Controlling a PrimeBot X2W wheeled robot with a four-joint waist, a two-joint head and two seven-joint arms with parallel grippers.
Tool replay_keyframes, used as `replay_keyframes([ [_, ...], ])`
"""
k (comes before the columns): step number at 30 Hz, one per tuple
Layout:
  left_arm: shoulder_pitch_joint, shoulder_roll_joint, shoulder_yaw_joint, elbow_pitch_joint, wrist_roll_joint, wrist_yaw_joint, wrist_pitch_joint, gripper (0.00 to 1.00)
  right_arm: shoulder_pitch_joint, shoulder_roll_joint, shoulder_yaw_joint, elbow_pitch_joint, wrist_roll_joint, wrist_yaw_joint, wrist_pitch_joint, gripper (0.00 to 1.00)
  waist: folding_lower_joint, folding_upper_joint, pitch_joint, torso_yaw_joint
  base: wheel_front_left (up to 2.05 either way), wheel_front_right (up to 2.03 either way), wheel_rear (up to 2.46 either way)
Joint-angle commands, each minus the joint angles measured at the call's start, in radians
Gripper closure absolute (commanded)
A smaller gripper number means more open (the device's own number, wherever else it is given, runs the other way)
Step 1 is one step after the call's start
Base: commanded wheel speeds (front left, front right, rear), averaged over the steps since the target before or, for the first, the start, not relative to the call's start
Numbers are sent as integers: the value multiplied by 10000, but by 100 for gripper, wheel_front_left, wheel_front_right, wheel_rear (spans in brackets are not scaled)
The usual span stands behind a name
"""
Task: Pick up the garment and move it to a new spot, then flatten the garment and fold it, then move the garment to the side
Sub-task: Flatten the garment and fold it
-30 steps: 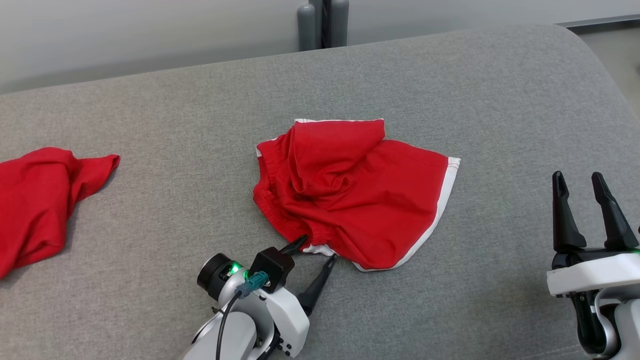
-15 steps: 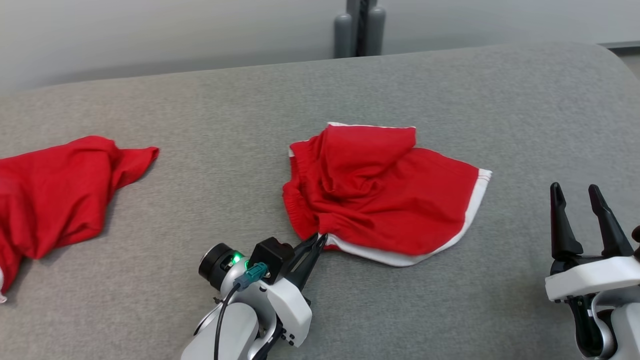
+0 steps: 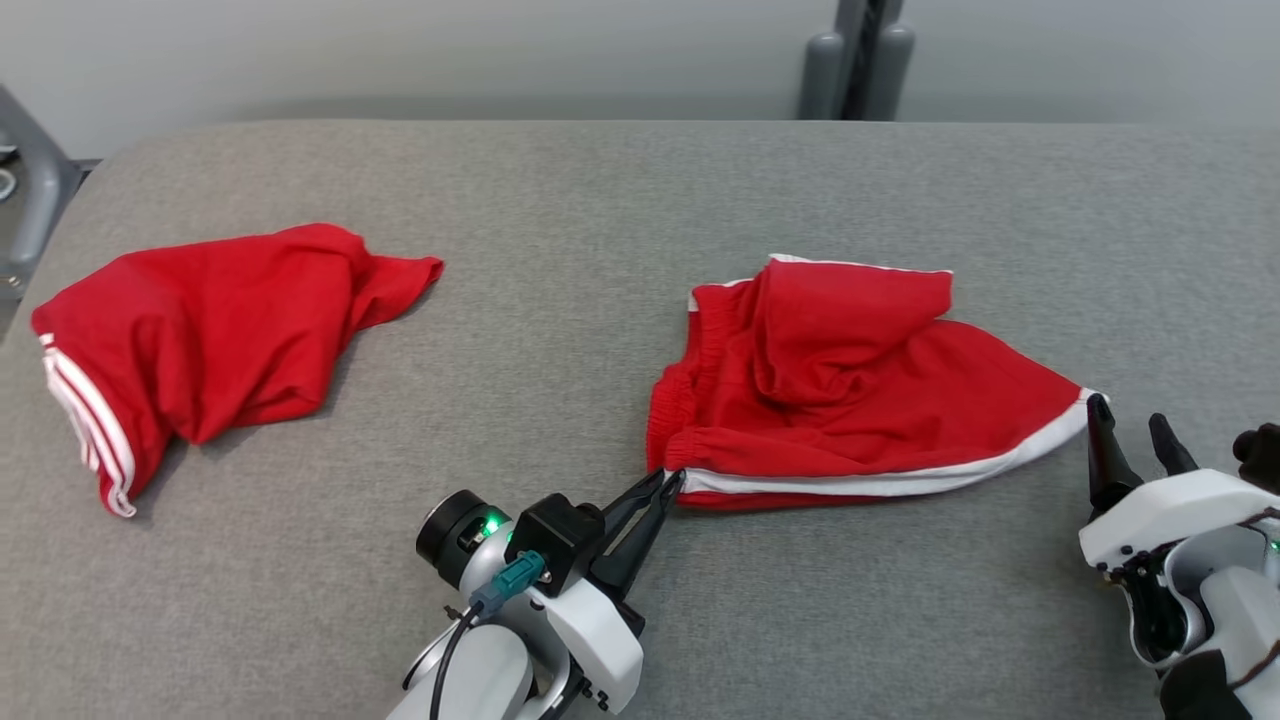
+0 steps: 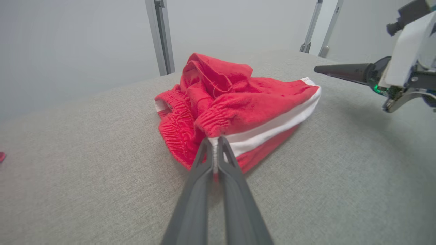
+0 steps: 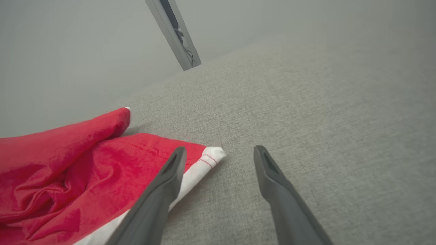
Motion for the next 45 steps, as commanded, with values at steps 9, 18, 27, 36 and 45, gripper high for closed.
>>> replay_keyframes([
  [9,140,47,-309,-350,-64,-91,-8,100,-974,-289,827,1709,1246,1,414,0,0,0,64,510,0,0,0],
  [18,254,48,-296,-378,-86,-118,-6,100,-1100,-276,1455,2088,2043,1,329,100,0,0,-55,490,0,0,0],
  [27,377,49,-39,-574,-3,-109,-8,100,-1301,-653,2163,1790,1851,1,-195,100,0,0,-167,385,0,0,0],
  [36,-57,263,66,-1723,-127,-116,-8,100,-1348,-1054,1351,-576,738,1,-238,100,0,0,-595,145,0,0,0],
  [45,-2236,1378,-108,-2220,-1576,-116,216,100,-1992,-647,574,-2705,-1307,1,-238,100,0,0,-1578,-352,0,0,0],
])
